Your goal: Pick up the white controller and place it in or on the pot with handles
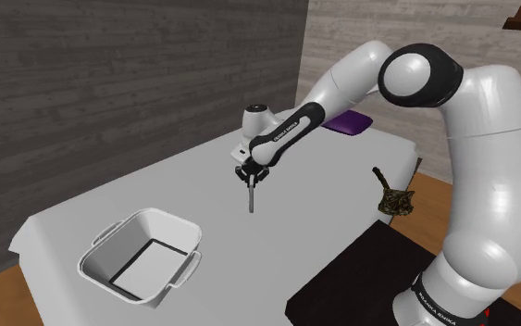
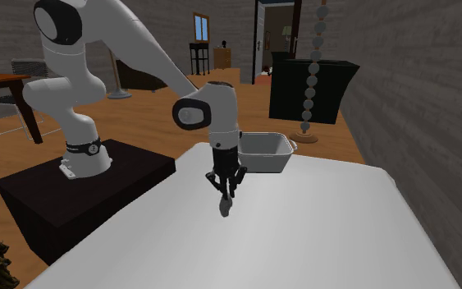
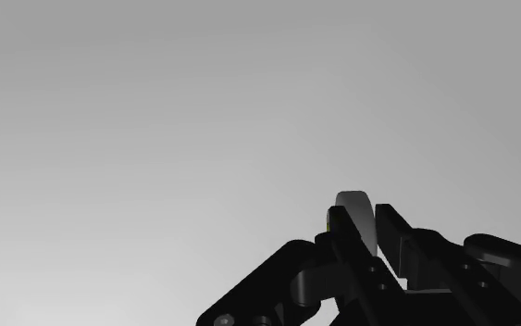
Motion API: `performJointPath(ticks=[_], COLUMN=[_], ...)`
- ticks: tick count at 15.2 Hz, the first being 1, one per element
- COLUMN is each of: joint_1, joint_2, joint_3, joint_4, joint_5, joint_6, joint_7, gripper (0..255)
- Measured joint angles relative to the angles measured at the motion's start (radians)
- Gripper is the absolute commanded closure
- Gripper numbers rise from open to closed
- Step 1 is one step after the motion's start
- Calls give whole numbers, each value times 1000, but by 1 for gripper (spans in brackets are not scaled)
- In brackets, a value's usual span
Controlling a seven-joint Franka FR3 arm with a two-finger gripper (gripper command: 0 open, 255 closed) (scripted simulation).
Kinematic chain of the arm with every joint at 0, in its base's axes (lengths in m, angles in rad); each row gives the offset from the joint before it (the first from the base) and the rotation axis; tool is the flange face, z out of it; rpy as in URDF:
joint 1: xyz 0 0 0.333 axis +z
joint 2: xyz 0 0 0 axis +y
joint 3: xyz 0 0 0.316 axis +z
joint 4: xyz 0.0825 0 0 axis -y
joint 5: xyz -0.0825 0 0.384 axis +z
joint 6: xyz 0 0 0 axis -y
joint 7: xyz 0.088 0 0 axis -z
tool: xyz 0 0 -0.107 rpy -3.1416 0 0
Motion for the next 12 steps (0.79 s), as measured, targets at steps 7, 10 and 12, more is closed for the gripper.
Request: performJointPath(ticks=[7, 10, 12], joint_1=[-18, -26, -31], joint_2=[-69, -99, -112], joint_3=[28, 39, 45], joint_4=[-2, -4, 5], joint_5=[37, 53, 64], joint_6=[-66, -91, -113], joint_7=[-27, -38, -49], gripper=[255, 255, 255])
